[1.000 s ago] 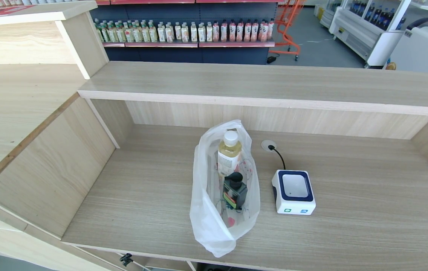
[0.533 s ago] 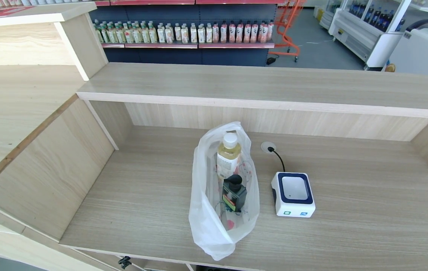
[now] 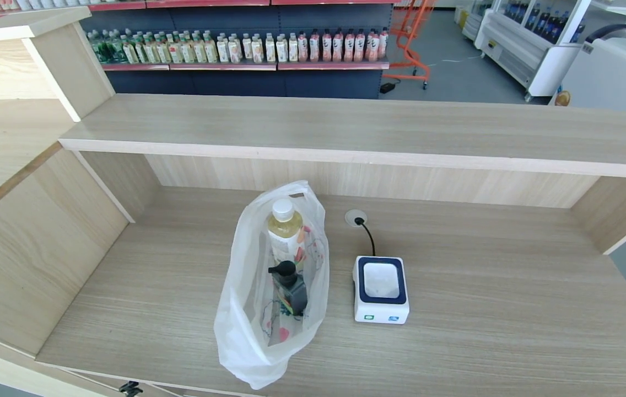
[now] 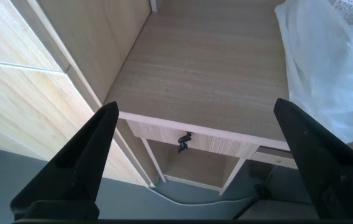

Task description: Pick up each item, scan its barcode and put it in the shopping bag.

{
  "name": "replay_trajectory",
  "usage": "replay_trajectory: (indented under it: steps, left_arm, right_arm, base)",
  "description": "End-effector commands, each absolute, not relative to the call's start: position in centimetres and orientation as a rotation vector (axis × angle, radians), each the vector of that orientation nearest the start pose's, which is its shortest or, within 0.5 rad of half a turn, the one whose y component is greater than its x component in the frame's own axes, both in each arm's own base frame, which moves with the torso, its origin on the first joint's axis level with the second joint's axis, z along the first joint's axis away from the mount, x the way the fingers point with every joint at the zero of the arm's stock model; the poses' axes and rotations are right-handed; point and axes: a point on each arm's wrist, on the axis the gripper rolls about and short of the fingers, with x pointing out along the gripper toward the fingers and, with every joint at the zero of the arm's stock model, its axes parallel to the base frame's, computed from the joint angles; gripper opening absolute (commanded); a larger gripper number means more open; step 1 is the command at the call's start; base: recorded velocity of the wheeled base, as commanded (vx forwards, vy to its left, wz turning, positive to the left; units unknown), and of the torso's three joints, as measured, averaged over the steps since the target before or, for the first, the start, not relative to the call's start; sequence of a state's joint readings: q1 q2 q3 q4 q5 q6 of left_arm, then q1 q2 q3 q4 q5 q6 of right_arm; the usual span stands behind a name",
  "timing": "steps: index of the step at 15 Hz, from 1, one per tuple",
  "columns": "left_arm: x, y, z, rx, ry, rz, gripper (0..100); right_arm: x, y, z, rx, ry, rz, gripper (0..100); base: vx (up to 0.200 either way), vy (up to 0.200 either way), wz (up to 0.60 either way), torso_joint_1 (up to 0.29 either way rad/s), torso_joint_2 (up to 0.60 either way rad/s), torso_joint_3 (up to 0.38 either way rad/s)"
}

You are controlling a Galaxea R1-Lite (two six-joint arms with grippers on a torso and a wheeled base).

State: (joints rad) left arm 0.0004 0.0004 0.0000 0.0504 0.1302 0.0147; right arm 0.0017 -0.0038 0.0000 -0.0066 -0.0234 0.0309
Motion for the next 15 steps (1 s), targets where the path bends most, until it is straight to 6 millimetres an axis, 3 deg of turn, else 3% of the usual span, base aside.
replay_trajectory:
  steps: [1,4,15]
  left_arm:
    - [-2.31,0.29,7.03,0.016,0.051,0.13,100]
    - [-2.31,0.29,7.03,0.016,0.051,0.13,100]
    - [-2.3,0.29,7.03,0.016,0.053,0.13,100]
  right_arm:
    - [-2.28,-0.06,7.63,0.031,-0.008,-0.021,0]
    - [-2.28,-0.06,7.63,0.031,-0.008,-0.021,0]
    - [-2.28,-0.06,7.63,0.028,-0.008,-0.021,0]
  base:
    - [0.0,0.0,0.0,0.0,0.0,0.0]
    - [0.133,0.0,0.0,-0.002,0.0,0.002]
    - [0.0,0.0,0.0,0.0,0.0,0.0]
